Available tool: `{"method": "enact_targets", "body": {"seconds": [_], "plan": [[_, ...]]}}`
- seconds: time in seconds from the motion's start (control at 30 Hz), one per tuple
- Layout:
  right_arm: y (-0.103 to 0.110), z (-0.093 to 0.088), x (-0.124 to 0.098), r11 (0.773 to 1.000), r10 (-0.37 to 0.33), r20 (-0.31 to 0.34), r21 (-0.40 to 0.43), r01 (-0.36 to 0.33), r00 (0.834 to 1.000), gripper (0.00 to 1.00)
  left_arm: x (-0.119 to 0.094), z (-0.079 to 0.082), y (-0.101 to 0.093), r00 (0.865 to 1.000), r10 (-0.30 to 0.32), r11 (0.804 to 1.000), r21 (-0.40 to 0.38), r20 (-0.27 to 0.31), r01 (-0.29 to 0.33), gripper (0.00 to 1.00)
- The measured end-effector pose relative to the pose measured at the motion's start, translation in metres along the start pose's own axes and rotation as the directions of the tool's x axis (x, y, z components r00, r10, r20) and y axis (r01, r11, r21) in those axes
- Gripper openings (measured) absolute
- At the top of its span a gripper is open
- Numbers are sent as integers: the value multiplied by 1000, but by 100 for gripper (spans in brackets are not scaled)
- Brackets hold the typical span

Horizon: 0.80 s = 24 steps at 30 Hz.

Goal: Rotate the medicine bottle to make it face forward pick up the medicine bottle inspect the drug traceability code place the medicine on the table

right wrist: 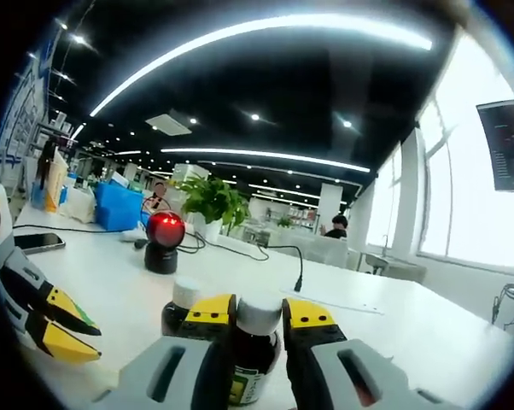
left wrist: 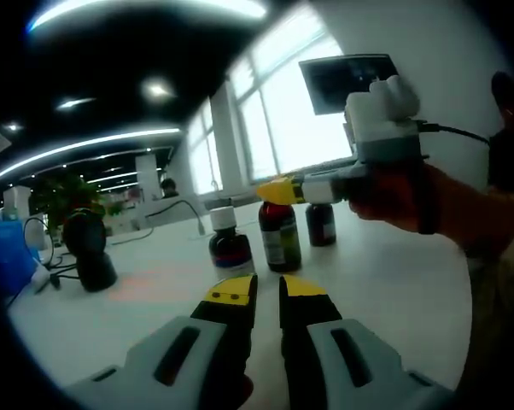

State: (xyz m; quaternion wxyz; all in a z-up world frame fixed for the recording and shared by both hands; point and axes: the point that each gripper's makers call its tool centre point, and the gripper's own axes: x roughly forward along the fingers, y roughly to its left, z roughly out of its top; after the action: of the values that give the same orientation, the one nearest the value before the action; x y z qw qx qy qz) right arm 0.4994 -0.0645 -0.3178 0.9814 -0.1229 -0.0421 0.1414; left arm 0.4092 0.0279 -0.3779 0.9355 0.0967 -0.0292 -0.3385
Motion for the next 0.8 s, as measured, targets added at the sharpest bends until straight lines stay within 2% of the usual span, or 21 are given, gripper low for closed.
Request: {"method": "enact_targets", "body": {"seconds": [0.17, 0.27, 0.37, 0.47, 0.53, 0.8], "plan": [[-1, 3, -2, 997, 44, 8, 69, -44, 999, 18, 0, 0, 0, 1000, 0, 1000, 0, 0, 0, 4], [-6, 4, -1, 996, 53, 10, 66, -53, 999, 21, 0, 0, -1, 1000, 0, 1000, 0, 0, 0, 4], [-7, 6, 1, 990, 89, 16, 111, -90, 996, 21, -1, 0, -1, 1000, -1, 1000, -1, 0, 1, 4], [-4, 6, 1, 976, 144, 20, 160, -146, 989, 20, -1, 0, -1, 1000, 0, 1000, -2, 0, 0, 4], [3, 5, 2, 959, 199, 27, 201, -200, 980, 20, -1, 0, -1, 1000, 0, 1000, -2, -1, 0, 4], [-1, -4, 5, 927, 256, 23, 278, -253, 966, 20, -1, -1, -1, 1000, 1, 1000, -2, -2, -1, 4]]}}
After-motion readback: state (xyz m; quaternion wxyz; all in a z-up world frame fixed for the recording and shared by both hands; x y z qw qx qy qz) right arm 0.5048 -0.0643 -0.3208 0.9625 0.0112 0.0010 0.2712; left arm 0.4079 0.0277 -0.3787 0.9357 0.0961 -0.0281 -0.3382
